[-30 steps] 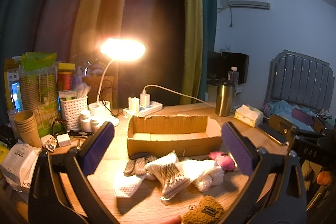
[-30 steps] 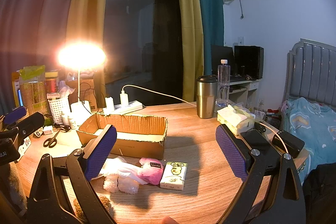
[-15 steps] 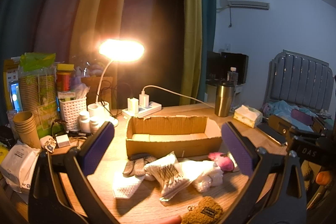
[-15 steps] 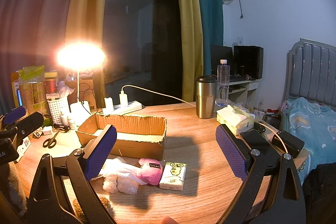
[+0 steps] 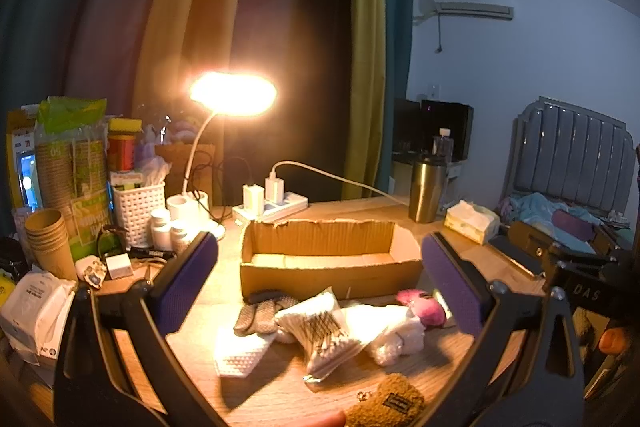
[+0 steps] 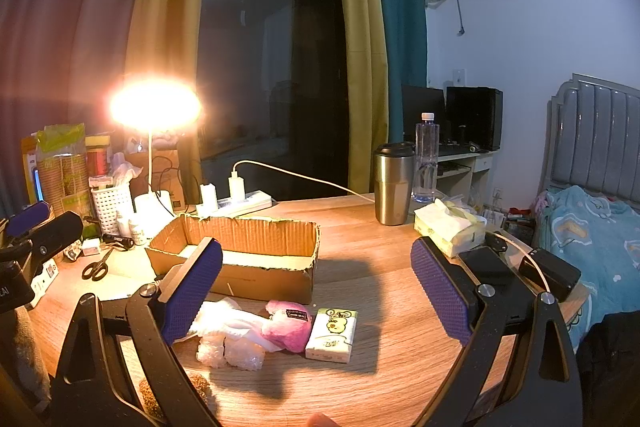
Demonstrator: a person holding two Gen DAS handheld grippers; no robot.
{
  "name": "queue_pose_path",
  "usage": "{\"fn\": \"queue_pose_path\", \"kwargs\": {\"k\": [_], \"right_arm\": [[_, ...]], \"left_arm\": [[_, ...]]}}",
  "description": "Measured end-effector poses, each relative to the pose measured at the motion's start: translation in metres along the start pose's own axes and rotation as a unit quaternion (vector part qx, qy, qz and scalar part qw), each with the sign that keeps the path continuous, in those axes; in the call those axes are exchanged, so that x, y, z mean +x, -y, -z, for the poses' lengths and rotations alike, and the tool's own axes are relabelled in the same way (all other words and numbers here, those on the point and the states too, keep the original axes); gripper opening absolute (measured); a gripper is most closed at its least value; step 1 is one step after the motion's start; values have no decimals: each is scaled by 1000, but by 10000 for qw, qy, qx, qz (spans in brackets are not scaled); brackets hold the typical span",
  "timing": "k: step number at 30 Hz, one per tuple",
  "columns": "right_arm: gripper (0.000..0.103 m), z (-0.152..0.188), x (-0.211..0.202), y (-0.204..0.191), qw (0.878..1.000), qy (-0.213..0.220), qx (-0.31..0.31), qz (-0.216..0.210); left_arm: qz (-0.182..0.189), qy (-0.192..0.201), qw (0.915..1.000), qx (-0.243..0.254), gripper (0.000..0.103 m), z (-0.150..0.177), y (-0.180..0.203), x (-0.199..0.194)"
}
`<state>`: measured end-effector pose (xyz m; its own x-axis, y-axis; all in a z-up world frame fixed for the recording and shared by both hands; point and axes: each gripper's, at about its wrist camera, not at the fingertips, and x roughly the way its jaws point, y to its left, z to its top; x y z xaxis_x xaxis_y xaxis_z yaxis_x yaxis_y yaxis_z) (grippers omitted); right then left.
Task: Organize soft objects
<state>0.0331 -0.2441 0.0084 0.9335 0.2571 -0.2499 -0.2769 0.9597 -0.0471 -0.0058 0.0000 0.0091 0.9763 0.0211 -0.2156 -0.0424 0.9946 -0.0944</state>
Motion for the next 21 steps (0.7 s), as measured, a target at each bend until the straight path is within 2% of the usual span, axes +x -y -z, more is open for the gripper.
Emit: {"fn": "queue_pose_path", "kwargs": {"k": [7, 15, 21], "right_arm": [[97, 6, 3, -3, 10000, -34, -69, -1], [97, 25, 26, -1, 9991, -391, -108, 128], [97, 40, 38, 5, 9974, -698, -74, 159]], "left_arm": [[97, -181, 9998, 59, 103, 9, 2, 6], [282, -1092, 9930, 344, 103, 39, 9, 35], [576, -1749, 9821, 391, 103, 61, 16, 48]]}}
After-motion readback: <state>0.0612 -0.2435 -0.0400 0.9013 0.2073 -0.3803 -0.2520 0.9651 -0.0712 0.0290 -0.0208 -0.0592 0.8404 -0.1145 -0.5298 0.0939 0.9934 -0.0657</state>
